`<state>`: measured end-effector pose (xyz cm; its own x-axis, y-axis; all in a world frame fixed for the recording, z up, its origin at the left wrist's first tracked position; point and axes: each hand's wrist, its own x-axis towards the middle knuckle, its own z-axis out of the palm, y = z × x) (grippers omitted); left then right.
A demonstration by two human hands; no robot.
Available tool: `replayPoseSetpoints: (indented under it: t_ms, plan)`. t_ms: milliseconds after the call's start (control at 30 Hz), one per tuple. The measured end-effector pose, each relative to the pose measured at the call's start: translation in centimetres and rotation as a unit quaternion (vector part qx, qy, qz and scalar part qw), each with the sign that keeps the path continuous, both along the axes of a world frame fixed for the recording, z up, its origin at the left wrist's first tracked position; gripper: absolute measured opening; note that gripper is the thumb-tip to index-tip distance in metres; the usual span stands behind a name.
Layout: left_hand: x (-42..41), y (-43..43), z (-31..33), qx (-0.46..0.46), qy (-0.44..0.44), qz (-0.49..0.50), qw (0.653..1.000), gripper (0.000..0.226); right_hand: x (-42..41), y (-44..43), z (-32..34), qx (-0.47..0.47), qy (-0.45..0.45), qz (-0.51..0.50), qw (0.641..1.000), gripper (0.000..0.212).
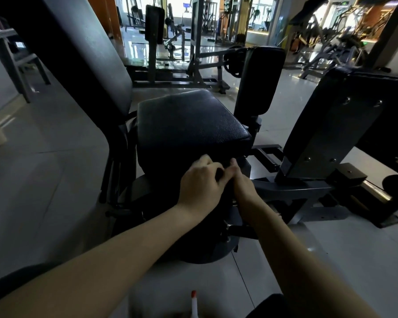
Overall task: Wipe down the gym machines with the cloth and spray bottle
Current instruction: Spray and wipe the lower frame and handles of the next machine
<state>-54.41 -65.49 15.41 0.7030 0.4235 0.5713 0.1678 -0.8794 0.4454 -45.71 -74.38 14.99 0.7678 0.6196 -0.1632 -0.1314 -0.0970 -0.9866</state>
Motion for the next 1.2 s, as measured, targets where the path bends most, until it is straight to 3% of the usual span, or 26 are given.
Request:
replayPoseSetpoints:
  t_ms: [100,200,300,400,467,533,633,667,767,800,867,933,967,1033,1100,1200]
  plan:
    - [-1.0,-0.9,0.4,0.068,0.073,0.027,0.995,0.076,-0.4,-0.1,-0.2,0.011,-0.030,0.014,0.999,0.052]
    - [-2.6,-1.7,-0.7,-0.006,0.168,-0.014,0.986,0.074,0.1,0.7,-0.5,-0.036,-0.083,-0.016,0.996,0.054]
    - [-3.2,-1.2,-1.8,-0.126,0.084,-0.086,0.985,0.045,0.3,1.3,-0.8,-0.107,-0.169,-0.042,0.979,0.055]
    - [-3.4,0.2,-1.9,-0.206,0.015,-0.093,0.974,0.022,0.1,1.2,-0.4,-0.147,-0.166,-0.012,0.975,0.050]
    - [-3.7,0.6,-1.7,-0.214,0.000,-0.096,0.972,0.011,0.1,0.8,0.3,-0.156,-0.102,0.033,0.982,0.038]
    - [-3.9,0.6,-1.4,-0.230,-0.008,-0.105,0.968,0.015,0.1,-0.4,0.7,-0.162,-0.013,0.095,0.982,0.032]
    - [-4.3,0.3,-1.1,-0.247,-0.004,-0.128,0.960,0.020,0.0,-2.5,1.3,-0.167,0.109,0.151,0.968,0.040]
    - [-4.3,0.4,-0.7,-0.269,0.002,-0.137,0.954,0.019,0.3,-2.8,1.5,-0.170,0.111,0.161,0.966,0.039]
    - [-4.8,1.5,0.3,-0.383,0.015,-0.148,0.912,0.017,1.1,-2.2,3.0,-0.209,-0.064,0.195,0.956,0.024]
    - [-5.0,1.9,0.2,-0.373,0.038,-0.148,0.915,0.018,1.0,-1.9,3.8,-0.230,-0.147,0.201,0.941,0.019]
    - [-5.2,2.6,-0.8,-0.210,0.158,-0.137,0.955,0.025,0.3,-1.6,4.8,-0.247,-0.289,0.192,0.905,0.013]
    - [-5.1,2.5,-1.7,-0.014,0.299,-0.095,0.950,0.052,-1.0,-1.4,5.7,-0.225,-0.383,0.178,0.878,0.012]
    - [-4.9,2.6,-2.0,0.021,0.326,-0.075,0.942,0.061,-1.7,-1.3,6.1,-0.213,-0.415,0.180,0.866,0.010]
    - [-4.5,2.9,-2.5,0.051,0.313,-0.066,0.946,0.079,-2.7,-1.0,6.4,-0.198,-0.450,0.190,0.850,0.008]
    - [-4.8,2.8,-2.8,0.077,0.281,-0.068,0.954,0.090,-2.7,-1.0,6.0,-0.178,-0.433,0.177,0.866,0.009]
    - [-6.2,2.5,-3.0,0.037,0.225,-0.094,0.969,0.052,-1.5,-1.5,4.5,-0.171,-0.351,0.150,0.908,0.021]
